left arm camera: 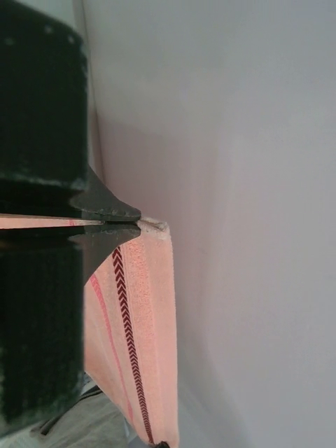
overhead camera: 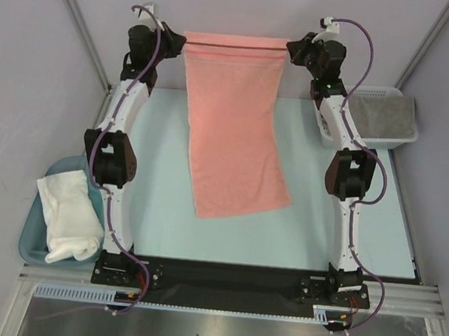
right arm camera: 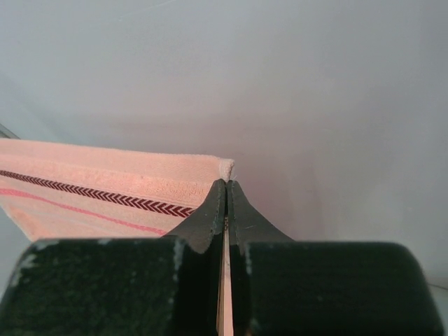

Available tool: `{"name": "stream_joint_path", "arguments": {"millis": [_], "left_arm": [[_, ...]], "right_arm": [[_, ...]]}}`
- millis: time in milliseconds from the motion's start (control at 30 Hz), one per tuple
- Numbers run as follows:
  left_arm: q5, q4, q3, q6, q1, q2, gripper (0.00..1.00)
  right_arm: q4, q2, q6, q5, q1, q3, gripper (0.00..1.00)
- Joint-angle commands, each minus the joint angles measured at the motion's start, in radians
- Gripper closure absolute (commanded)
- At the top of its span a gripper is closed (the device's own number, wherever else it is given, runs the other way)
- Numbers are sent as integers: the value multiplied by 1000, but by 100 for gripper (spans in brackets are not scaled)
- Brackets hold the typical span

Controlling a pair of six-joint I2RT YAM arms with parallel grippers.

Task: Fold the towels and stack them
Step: Fold the towel

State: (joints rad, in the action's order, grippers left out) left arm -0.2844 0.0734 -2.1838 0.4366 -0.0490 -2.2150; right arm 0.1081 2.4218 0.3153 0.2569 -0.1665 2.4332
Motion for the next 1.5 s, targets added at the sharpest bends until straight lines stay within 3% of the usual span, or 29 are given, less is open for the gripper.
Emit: {"name": "stream_joint_path", "arguments": {"millis": [0, 100, 433, 1000, 1267, 1467], "left_arm": [[39, 40, 34, -12, 41, 40, 100], [42, 95, 184, 5, 41, 119, 100], [67, 150, 580, 13, 18, 397, 99], [234, 85, 1148, 82, -140, 797, 100], [260, 6, 1225, 172, -144, 825, 100], [269, -66, 1152, 137, -144, 828, 100]], "right_arm": [[36, -10, 1, -33, 47, 46, 100], [5, -39, 8, -25, 50, 9, 100], [-70, -271, 62, 31, 82, -344, 100], [-211, -612, 102, 59, 94, -861, 100], [-226, -708, 90, 38, 35, -1068, 100], [-260, -696, 99, 25, 18, -1025, 100]]}}
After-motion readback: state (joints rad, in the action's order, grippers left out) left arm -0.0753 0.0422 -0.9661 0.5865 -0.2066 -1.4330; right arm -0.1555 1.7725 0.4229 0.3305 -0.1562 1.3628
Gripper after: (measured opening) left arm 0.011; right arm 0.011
